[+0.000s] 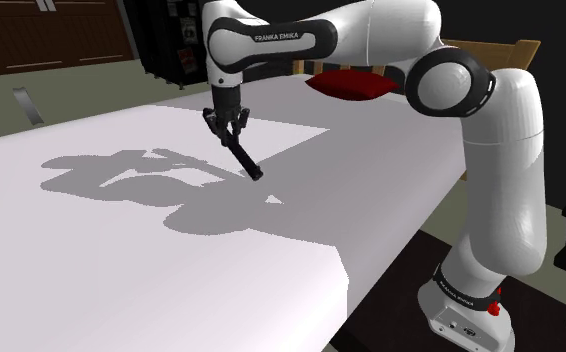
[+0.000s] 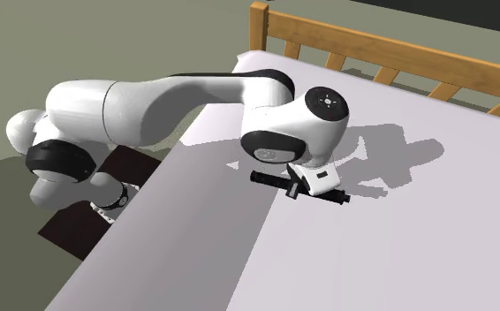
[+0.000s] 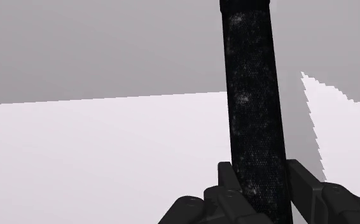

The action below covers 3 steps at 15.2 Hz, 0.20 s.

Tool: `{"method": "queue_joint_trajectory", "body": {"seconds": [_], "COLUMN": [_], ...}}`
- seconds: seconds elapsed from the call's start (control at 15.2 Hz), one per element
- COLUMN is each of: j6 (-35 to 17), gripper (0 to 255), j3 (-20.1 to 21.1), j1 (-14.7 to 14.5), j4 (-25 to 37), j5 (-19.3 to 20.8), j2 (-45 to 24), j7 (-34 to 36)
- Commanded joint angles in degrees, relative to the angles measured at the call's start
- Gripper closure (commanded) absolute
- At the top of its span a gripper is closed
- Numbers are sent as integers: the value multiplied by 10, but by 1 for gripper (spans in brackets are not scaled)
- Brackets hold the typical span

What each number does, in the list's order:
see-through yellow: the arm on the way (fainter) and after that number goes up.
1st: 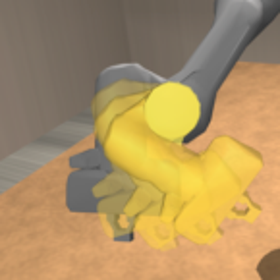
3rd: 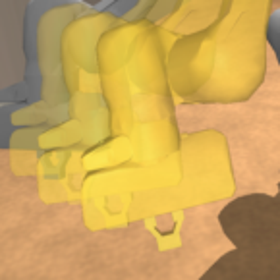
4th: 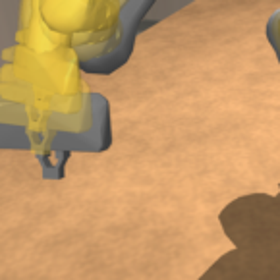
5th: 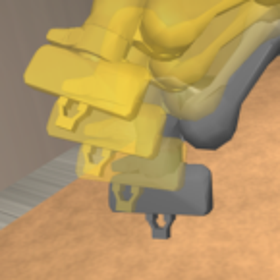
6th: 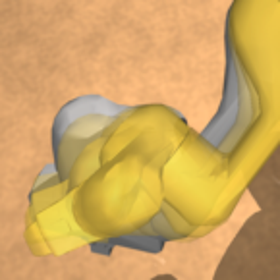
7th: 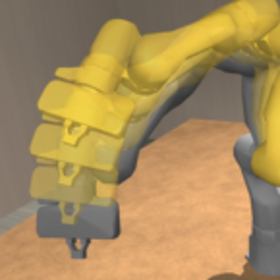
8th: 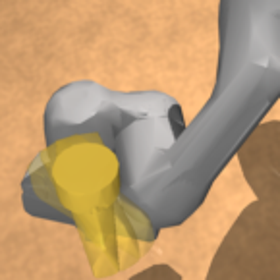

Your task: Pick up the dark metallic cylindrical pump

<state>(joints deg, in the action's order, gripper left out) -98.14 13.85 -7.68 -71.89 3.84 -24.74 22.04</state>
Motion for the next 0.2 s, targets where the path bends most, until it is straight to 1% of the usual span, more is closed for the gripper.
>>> {"method": "queue_joint_trajectory", "body": {"seconds": [0.0, 0.13], "j6": [17, 18], "gripper": [255, 255], "j3": [0, 0], "j1": [-1, -1], "j4": [19, 21], "j5": [1, 1], "j2": [-3, -3], "j7": [0, 0]}}
